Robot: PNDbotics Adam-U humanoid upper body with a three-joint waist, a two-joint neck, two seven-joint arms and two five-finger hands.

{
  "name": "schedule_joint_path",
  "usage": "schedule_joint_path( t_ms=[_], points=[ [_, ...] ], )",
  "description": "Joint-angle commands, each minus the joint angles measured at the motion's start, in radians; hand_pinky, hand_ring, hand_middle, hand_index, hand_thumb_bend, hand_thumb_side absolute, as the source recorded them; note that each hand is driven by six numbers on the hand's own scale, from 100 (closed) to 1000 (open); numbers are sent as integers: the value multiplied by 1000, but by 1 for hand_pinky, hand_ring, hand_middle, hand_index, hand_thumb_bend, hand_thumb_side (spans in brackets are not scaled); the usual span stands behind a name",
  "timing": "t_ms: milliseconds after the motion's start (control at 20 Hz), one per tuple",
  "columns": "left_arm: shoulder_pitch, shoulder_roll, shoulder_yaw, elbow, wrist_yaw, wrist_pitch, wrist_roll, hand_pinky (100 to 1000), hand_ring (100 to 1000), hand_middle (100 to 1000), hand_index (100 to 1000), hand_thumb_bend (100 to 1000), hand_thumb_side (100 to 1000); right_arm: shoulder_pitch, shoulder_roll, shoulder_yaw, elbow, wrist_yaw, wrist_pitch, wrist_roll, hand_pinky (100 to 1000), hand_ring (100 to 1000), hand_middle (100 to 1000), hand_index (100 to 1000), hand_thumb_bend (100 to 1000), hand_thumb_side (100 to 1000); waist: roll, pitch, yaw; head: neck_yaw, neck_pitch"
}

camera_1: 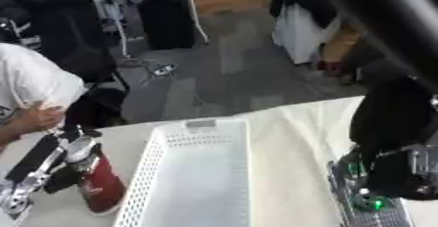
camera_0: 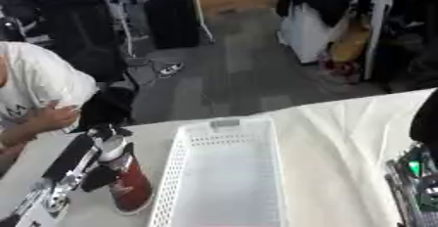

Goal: Pick up objects on the table and place them in the box.

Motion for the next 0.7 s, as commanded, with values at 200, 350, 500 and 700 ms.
schedule_joint_path(
  t_ms=[200,350,500,700],
  points=[
    [-6,50,9,-32,-7,9,16,100,100,195,336,100,643,-18,-4,0,-11,-3,-19,-16,247,352,371,455,100,1000,-7,-12,6,5,-8],
    [-11,72,9,-60,2,22,3,100,100,193,331,100,643,-16,-6,1,-11,-4,-18,-14,247,352,371,455,100,1000,-5,-14,9,4,-7],
    [-12,89,6,-90,12,32,-6,100,100,192,327,100,644,-15,-8,1,-11,-4,-18,-14,247,352,371,455,100,1000,-4,-15,10,3,-7],
    [-13,107,4,-123,30,41,-12,100,100,191,321,100,641,-13,-10,1,-11,-5,-17,-12,246,352,371,455,100,1000,-4,-16,12,3,-6]
  ],
)
